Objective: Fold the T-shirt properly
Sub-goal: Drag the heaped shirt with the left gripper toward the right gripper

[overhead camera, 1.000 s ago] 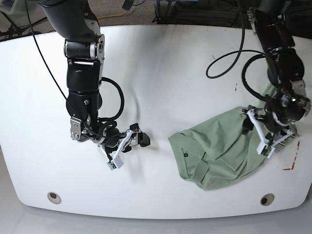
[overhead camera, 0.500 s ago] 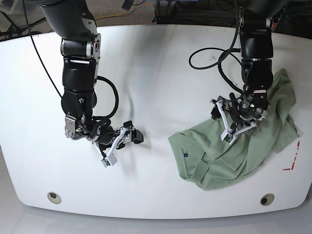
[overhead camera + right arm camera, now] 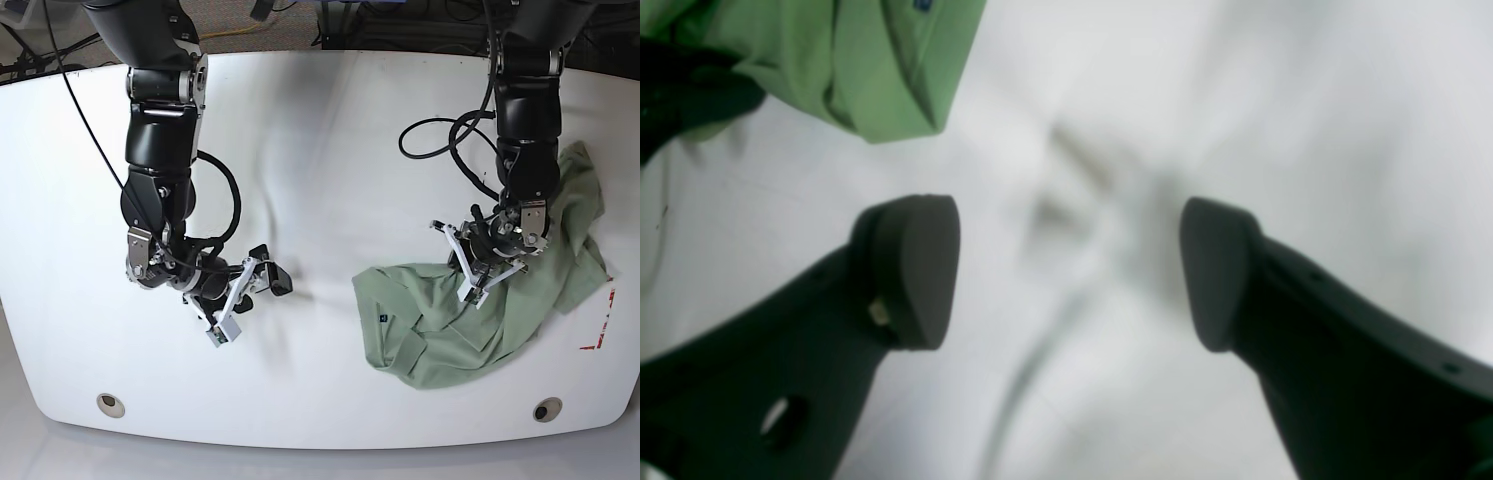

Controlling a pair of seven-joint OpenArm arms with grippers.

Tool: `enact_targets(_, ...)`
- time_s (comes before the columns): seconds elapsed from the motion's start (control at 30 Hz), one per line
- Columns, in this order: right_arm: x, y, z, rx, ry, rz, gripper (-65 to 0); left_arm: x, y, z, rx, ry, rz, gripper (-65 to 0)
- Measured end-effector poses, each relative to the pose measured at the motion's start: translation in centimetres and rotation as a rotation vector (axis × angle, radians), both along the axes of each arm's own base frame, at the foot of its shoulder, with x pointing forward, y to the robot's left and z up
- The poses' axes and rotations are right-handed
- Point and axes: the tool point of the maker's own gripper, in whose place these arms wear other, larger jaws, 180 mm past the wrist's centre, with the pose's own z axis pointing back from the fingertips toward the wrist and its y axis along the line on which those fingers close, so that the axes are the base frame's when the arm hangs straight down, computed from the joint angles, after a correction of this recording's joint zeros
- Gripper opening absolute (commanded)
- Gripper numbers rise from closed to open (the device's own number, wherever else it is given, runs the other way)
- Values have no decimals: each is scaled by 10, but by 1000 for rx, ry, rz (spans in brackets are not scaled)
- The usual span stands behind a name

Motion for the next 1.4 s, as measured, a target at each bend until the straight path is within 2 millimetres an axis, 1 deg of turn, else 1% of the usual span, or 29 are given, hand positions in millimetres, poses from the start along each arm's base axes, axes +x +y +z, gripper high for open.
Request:
enact_targets(0.07, 1, 0, 2, 2, -7, 0, -168, -1, -6, 0, -8, -3, -3, -650)
enact_targets(0.13, 0, -1, 1, -2, -4, -2, -168, -10, -11, -1, 8, 8, -18, -650)
enact_targets(0.17, -1, -5, 0, -10, -1, -4, -168, -18, -15, -3, 15, 13, -30, -650)
enact_targets(0.23, -1, -9, -1, -17, 1, -8, -168, -27, -30, 0, 12, -2, -54, -649)
enact_targets(0.27, -1, -13, -3, -29, 5, -12, -168, -28, -41, 8, 14, -30, -76, -649)
enact_targets(0.33, -3, -18, -4, -43, 16, -12, -168, -42, -72, 12, 13, -35, -160, -649)
enact_targets(0.37, -4, -21, -6, -53, 27, -7, -168, -49, -85, 13, 26, -21, -204, -649)
enact_targets(0.4, -5, -23, -6, -60, 32, -7, -168, -55, -94, 12, 32, -11, -232, -649)
enact_targets(0.47, -9, -30, -9, -64, 57, -11, -168, -75, -120, 10, 24, 6, -301, -649)
enact_targets(0.53, -10, -36, -1, 2, 60, -26, -168, -91, -138, 11, 17, 2, -353, -649)
enact_targets(0.63, -6, -60, 11, 52, 47, -79, -168, -118, -163, 13, 2, 0, -436, -649)
enact_targets(0.73, -8, -71, 17, 69, 50, -82, -165, -135, -174, 15, 6, 8, -484, -647)
enact_targets(0.8, -9, -76, 16, 57, 55, -85, -165, -146, -181, 15, -3, 11, -509, -647)
enact_targets(0.9, -10, -75, 15, 53, 62, -79, -163, -168, -185, 14, 3, 19, -597, -646)
enact_targets(0.97, -11, -76, 11, 61, 77, -84, -163, -180, -187, 14, 8, 22, -660, -646)
enact_targets(1.03, -13, -76, 1, 81, 109, -96, -163, -190, -190, 14, 8, 28, -708, -646)
enact_targets(1.17, -21, -78, -24, 112, 174, -126, -163, -199, -186, 13, 34, 52, -744, -644)
enact_targets(1.23, -24, -78, -31, 124, 195, -138, -163, -197, -179, 13, 58, 57, -734, -643)
enact_targets(1.27, -24, -77, -34, 133, 203, -143, -163, -194, -175, 14, 70, 54, -724, -632)
enact_targets(1.3, -25, -75, -36, 144, 210, -145, -163, -192, -170, 15, 84, 53, -716, -612)
enact_targets(1.4, -28, -67, -45, 168, 238, -146, -165, -189, -164, 15, 112, 62, -707, -507)
